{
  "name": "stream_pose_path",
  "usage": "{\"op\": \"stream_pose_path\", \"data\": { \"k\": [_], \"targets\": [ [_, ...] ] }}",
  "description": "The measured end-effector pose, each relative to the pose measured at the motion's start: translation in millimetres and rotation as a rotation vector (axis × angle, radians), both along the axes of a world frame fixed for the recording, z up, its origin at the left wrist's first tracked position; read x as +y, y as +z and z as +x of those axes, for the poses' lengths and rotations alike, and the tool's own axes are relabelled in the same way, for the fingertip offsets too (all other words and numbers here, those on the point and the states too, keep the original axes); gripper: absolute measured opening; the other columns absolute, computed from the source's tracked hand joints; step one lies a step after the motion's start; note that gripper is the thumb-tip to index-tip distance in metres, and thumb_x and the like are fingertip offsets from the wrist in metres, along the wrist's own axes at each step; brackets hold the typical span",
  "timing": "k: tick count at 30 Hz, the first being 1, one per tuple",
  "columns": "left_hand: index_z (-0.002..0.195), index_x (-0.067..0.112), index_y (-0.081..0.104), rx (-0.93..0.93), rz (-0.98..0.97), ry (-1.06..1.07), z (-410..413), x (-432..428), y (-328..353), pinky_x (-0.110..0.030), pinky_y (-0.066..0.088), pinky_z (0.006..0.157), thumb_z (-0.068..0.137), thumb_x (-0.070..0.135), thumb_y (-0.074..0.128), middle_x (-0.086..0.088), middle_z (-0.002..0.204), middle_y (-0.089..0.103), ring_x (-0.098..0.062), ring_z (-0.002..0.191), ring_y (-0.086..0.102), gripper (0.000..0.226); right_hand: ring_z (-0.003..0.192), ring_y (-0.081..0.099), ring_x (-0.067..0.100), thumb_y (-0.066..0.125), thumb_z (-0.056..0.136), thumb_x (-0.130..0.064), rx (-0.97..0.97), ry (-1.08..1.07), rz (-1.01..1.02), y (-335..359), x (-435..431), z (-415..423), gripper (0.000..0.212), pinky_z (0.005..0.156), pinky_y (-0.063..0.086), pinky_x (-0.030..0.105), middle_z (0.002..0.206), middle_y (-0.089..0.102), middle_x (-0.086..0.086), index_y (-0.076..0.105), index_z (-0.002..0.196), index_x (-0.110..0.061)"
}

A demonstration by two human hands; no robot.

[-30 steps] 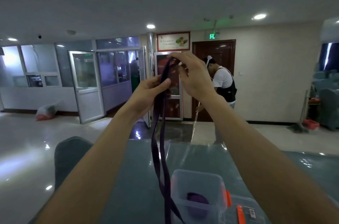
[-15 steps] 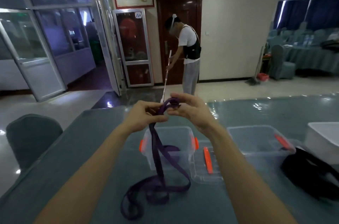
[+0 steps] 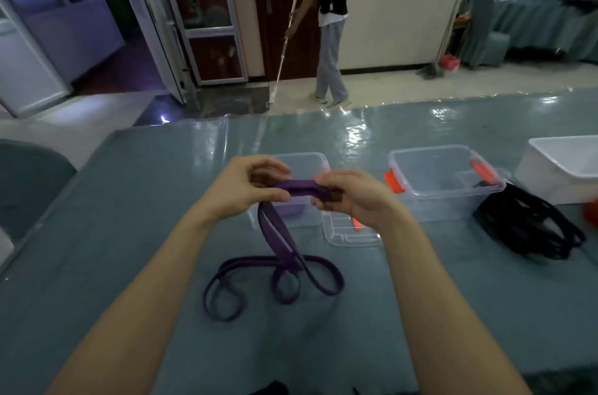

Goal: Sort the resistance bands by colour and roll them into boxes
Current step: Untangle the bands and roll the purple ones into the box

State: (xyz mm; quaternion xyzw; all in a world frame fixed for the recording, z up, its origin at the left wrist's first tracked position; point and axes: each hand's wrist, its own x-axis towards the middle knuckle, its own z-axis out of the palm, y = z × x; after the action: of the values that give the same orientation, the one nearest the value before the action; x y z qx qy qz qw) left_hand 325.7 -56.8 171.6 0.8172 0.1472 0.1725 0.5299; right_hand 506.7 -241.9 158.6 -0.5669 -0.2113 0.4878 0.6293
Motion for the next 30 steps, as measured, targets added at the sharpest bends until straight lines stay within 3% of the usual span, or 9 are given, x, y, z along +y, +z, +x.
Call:
{"op": "stream_pose_path", "data": {
  "k": [2,5,7,9,12,19,24,28,30],
  "targets": [
    [0.118,0.015,0.077,0.171,0.118,-0.097,0,4,3,-0.028,0.065,0.089,0.071,0.009,0.100,-0.004,0.099,0.084,-0.015,0.095,0.081,0.052,0.075,0.074,0.030,0.074,0.096,0.000,0.010,-0.002,0.014,11,4,2,0.015,0.067,0.063,0.030,0.093,0.072,0.023,0.073,0.107,0.010],
    [0.097,0.016,0.082,0.330,0.452,-0.091,4,12,-1,-0.033,0.065,0.086,0.078,0.006,0.097,0.006,0.085,0.082,-0.004,0.081,0.078,0.026,0.069,0.072,0.024,0.073,0.096,0.001,-0.073,-0.006,0.006,24,9,2,0.009,0.064,0.061,0.027,0.091,0.073,0.022,0.073,0.103,0.008],
    [0.093,0.015,0.080,0.213,0.305,-0.036,1,22,-3,-0.035,0.063,0.088,0.081,0.013,0.096,0.001,0.089,0.083,-0.010,0.086,0.079,0.019,0.067,0.070,0.022,0.070,0.098,0.001,-0.063,-0.039,0.030,31,11,5,0.005,0.062,0.061,0.026,0.093,0.070,0.023,0.071,0.100,0.006],
    [0.110,0.015,0.078,0.081,0.048,-0.068,-3,24,-5,-0.032,0.060,0.100,0.084,0.023,0.093,-0.003,0.111,0.083,-0.021,0.107,0.078,0.031,0.069,0.071,0.024,0.071,0.098,0.001,-0.105,-0.019,0.022,38,13,6,0.007,0.063,0.061,0.027,0.092,0.071,0.023,0.071,0.099,0.007],
    [0.133,0.014,0.070,0.093,-0.069,-0.230,7,8,-22,-0.033,0.056,0.111,0.090,0.017,0.089,-0.006,0.129,0.078,-0.024,0.125,0.073,0.048,0.070,0.071,0.026,0.076,0.094,-0.003,-0.189,0.025,-0.017,45,21,5,0.008,0.064,0.061,0.029,0.086,0.074,0.021,0.074,0.091,0.004],
    [0.128,0.009,0.075,-0.013,-0.266,-0.136,20,1,-56,-0.034,0.060,0.102,0.091,0.008,0.084,-0.013,0.116,0.081,-0.029,0.109,0.080,0.038,0.066,0.071,0.023,0.077,0.094,-0.006,-0.045,-0.049,-0.032,30,30,20,0.011,0.061,0.061,0.026,0.088,0.068,0.020,0.071,0.095,0.003],
    [0.118,0.017,0.082,0.075,-0.006,-0.110,23,23,-54,-0.030,0.061,0.101,0.083,0.016,0.094,-0.002,0.108,0.085,-0.022,0.106,0.080,0.038,0.068,0.072,0.026,0.073,0.095,0.000,0.073,-0.088,-0.066,-1,29,27,0.009,0.062,0.062,0.028,0.088,0.065,0.020,0.068,0.097,0.007],
    [0.115,0.021,0.084,0.128,0.005,-0.116,24,40,-48,-0.023,0.059,0.094,0.088,0.017,0.090,0.001,0.105,0.085,-0.015,0.101,0.081,0.028,0.076,0.076,0.029,0.076,0.095,-0.004,0.227,-0.093,-0.043,-26,29,30,0.015,0.069,0.066,0.030,0.097,0.067,0.021,0.070,0.103,0.007],
    [0.115,0.022,0.085,0.193,0.079,-0.111,25,50,-46,-0.027,0.060,0.096,0.088,0.021,0.091,0.005,0.104,0.085,-0.013,0.101,0.080,0.028,0.083,0.078,0.035,0.076,0.097,-0.006,0.097,-0.044,-0.111,-39,26,28,0.020,0.078,0.068,0.038,0.100,0.072,0.024,0.071,0.108,0.009]
  ]
}}
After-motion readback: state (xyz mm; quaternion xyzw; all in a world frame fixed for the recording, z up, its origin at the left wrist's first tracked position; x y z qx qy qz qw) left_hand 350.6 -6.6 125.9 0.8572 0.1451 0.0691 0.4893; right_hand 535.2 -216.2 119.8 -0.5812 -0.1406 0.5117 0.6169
